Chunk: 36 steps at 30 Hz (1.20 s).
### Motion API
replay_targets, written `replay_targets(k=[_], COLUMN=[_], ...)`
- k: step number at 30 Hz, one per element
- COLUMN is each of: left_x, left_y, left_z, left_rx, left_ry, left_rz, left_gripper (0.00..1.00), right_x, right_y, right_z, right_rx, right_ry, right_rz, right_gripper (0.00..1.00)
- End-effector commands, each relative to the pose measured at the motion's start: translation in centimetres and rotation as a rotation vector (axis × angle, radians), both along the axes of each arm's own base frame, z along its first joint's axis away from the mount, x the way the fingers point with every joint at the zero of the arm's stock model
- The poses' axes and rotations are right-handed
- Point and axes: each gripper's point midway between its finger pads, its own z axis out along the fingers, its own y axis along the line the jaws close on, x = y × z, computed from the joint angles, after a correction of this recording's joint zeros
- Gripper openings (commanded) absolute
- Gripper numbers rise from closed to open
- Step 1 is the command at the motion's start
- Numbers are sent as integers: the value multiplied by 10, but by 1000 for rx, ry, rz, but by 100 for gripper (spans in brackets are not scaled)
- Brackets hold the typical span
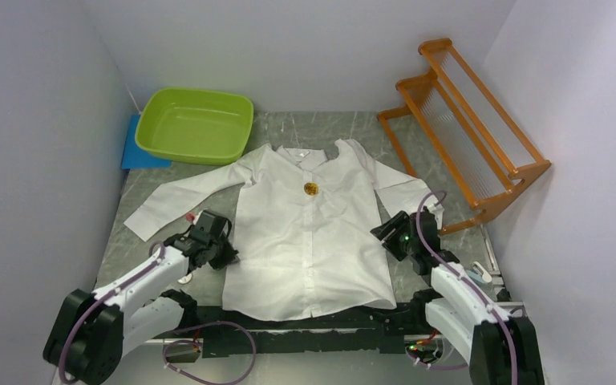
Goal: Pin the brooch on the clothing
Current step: Flatten out the clothes at the center of the board.
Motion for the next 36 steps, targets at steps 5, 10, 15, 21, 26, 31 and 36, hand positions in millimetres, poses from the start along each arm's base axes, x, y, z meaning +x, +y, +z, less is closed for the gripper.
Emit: replay_targets(k=[5, 10, 15, 21, 26, 31, 36], left_x=[-21, -1, 18, 25, 20, 13, 5], left_y=[48, 44, 22, -6, -17, -23, -21], left_z=[17, 55, 79, 71, 57, 44, 35], left_rx=[135, 159, 136, 70, 22, -16, -20], left_ry=[-26, -158, -239, -222, -196, -175, -139], left_rz=[195, 65, -117, -261, -297, -306, -296], left_gripper=[4, 30, 46, 53, 62, 65, 67], right_x=[-7, 34, 95, 181, 254, 286, 290], right_y=[-18, 4, 23, 78, 127, 167, 188], right_z=[20, 98, 148, 166, 151, 111, 68], right_rx=[-100, -138, -260, -475, -574, -545, -548], right_ry=[-104, -376, -388, -316, -277, -224, -162], right_rz=[-11, 178, 253, 398, 472, 562, 621], right_gripper=[62, 65, 66, 61, 57, 33, 38])
